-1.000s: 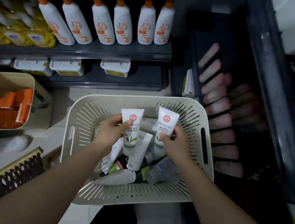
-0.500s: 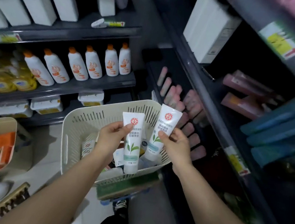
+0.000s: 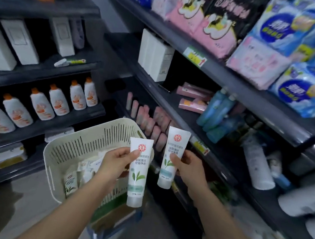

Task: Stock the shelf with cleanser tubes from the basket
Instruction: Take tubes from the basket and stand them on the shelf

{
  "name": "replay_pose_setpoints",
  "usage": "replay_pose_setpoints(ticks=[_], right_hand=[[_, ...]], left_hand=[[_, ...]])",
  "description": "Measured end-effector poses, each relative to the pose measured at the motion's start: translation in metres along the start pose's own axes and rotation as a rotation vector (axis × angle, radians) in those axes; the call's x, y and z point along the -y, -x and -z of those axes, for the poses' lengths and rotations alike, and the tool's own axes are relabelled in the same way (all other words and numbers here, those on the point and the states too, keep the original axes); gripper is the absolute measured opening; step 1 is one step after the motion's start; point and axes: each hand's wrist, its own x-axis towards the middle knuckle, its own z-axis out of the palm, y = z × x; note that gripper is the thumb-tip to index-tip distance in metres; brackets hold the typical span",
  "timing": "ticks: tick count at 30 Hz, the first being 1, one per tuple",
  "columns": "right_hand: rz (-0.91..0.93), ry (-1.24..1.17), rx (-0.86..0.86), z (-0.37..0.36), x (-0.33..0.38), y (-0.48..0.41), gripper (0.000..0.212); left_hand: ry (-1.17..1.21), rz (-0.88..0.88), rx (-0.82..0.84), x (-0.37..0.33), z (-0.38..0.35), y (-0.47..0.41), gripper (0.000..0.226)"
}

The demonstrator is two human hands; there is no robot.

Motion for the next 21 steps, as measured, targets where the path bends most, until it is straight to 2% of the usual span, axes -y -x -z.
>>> replay_pose_setpoints(ticks=[11, 17, 21], right_hand=[[-0.060, -0.064, -0.268, 0.045, -0.007, 0.100, 0.012], [-0.077, -0.055, -0.401, 0.086, -0.016, 0.154, 0.018], [-0.050, -0.072, -0.498, 0.120, -0.018, 0.190, 0.013]], left_hand=[[-0.101, -0.024, 0.324, -0.001, -0.027, 0.046, 0.008], [-0.172, 0.006, 0.476, 0.010, -0.067, 0.071, 0.006], [-0.235, -0.034, 0.591, 0.018, -0.101, 0.091, 0.007]])
